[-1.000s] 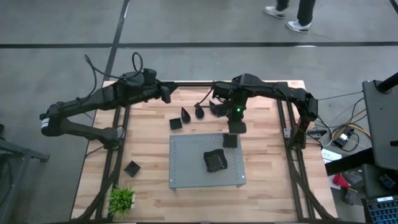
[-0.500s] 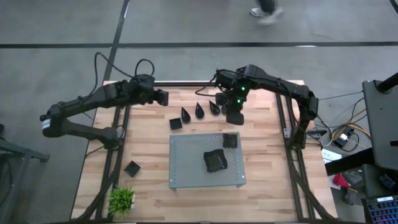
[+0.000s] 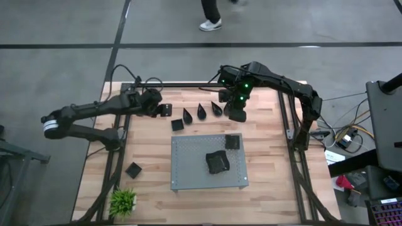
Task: Pick & Place Mini shaped plates
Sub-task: Stack the square plate on top of the other square plates on the shelf
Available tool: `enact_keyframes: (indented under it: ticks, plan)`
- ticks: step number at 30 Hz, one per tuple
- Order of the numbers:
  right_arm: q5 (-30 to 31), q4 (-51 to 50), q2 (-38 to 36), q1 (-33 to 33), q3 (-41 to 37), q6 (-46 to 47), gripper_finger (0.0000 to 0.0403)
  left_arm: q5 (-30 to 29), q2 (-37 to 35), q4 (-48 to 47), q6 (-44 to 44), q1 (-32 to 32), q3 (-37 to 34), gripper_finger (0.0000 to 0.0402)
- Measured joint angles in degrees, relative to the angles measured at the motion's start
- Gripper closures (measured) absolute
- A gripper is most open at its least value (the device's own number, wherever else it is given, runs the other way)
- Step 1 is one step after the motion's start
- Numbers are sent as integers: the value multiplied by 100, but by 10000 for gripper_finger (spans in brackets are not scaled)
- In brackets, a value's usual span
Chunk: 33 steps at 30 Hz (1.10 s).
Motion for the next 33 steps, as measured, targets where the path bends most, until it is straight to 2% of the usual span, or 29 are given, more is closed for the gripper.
enact_keyframes:
  ticks: [5, 14, 19, 23, 28, 33]
  plan:
    - [-1, 18, 0, -2, 0, 2, 328, 428, 0, 1264, -502, 49, -867, 252]
    - [-2, 20, -7, 0, -2, 43, 341, 576, 0, 2026, -1100, 57, -1810, 252]
    - [-4, 43, -9, 0, -2, 43, 346, 488, 103, 2407, -1105, 59, -2027, 252]
    - [-4, 58, -9, -2, -2, 43, 345, 469, 429, 2432, -1168, 60, -2072, 252]
    - [-6, 60, -9, -2, -2, 68, 339, 666, 885, 3068, -1183, 61, -2072, 252]
    - [-8, 61, -9, -2, -2, 178, 334, 668, 1146, 3082, -1190, 62, -2072, 252]
